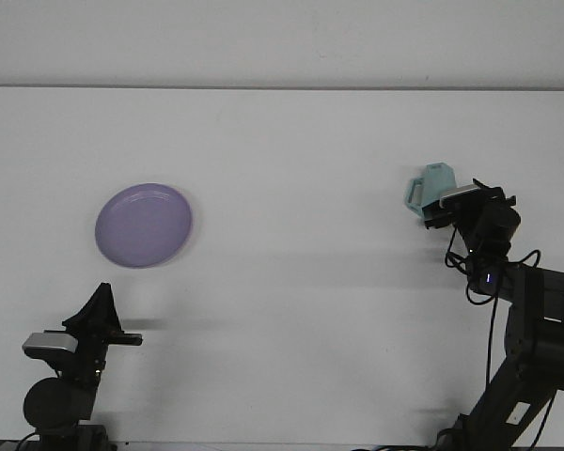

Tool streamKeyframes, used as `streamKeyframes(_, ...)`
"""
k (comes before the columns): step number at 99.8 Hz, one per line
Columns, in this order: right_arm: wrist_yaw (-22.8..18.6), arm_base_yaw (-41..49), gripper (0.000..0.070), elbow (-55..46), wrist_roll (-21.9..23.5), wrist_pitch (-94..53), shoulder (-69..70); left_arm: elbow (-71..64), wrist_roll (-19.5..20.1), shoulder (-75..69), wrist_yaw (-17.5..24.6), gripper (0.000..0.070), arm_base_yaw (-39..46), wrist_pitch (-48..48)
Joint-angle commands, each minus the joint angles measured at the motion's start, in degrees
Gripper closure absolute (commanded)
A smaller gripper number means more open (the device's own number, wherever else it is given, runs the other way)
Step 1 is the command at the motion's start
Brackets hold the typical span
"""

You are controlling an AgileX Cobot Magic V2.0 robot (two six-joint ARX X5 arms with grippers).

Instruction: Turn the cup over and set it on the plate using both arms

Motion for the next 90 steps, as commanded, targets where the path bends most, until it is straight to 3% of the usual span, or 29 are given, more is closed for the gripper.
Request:
streamKeyframes(1, -0.20, -0.42, 0.0291, 1.46, -0.46, 0.52, 1.64, -0.98, -0.09, -0.07, 0.04, 0.0688, 0.11, 0.46)
streamKeyframes(30, -3.06, -0.42, 0.0695, 2.62, -0.35, -1.29, 1.68, -0.98, -0.09, -0.07, 0.04, 0.0688, 0.11, 0.42)
streamKeyframes(57, -3.04, -0.17, 0.0694, 2.71, 6.88, -4.37, -1.01, -0.98, -0.09, -0.07, 0.04, 0.0688, 0.11, 0.46)
streamKeyframes(90, -3.08, 0.42, 0.0694, 2.71, 17.92, -27.19, -19.87, -0.98, -0.13, -0.07, 0.04, 0.0688, 0.11, 0.52)
